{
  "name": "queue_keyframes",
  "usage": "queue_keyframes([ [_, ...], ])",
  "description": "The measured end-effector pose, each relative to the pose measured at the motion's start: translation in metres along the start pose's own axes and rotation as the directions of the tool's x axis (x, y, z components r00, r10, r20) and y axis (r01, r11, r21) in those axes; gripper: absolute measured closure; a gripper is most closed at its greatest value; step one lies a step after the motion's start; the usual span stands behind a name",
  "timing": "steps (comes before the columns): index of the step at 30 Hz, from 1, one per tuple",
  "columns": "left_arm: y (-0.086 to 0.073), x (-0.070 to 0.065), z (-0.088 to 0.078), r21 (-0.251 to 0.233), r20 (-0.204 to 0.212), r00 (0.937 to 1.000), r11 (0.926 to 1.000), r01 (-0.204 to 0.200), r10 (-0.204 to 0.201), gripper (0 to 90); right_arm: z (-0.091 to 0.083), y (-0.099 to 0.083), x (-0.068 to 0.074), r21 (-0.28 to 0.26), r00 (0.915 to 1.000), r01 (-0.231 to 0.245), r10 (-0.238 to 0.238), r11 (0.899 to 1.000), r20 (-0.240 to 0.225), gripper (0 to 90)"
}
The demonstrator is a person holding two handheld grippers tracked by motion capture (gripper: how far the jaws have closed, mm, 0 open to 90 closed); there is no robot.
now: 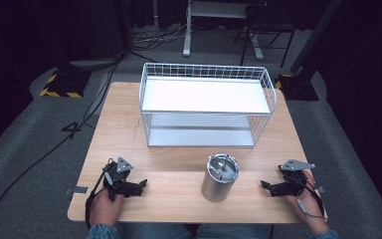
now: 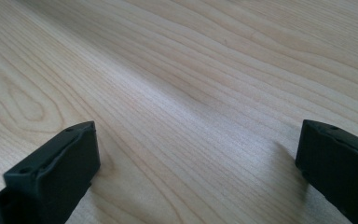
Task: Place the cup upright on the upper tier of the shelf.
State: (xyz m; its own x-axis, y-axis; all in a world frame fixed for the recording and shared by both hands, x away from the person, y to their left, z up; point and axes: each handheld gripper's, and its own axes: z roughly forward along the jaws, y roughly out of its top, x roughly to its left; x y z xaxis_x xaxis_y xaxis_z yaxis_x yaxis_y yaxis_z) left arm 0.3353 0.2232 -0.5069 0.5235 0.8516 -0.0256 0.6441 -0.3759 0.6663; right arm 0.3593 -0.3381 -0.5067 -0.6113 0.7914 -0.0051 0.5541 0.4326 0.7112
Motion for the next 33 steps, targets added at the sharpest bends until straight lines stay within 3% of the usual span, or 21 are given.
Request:
queue_keyframes([
  [24, 0.000, 0.000, 0.000, 0.000, -0.001, 1.0000, 1.0000, 0.003, -0.003, 0.0, 0.000, 0.000, 0.002, 0.001, 1.0000, -0.008, 0.008, 1.000, 0.003, 0.0],
  [30, 0.000, 0.000, 0.000, 0.000, -0.003, 1.0000, 1.0000, 0.005, -0.005, 0.0, 0.002, 0.005, 0.003, -0.006, 0.9984, -0.054, 0.054, 0.999, -0.015, 0.0],
  [33, 0.000, 0.000, 0.000, -0.001, -0.002, 1.0000, 1.0000, 0.005, -0.005, 0.0, -0.006, 0.011, 0.007, -0.005, 0.9995, -0.028, 0.028, 1.000, -0.015, 0.0],
])
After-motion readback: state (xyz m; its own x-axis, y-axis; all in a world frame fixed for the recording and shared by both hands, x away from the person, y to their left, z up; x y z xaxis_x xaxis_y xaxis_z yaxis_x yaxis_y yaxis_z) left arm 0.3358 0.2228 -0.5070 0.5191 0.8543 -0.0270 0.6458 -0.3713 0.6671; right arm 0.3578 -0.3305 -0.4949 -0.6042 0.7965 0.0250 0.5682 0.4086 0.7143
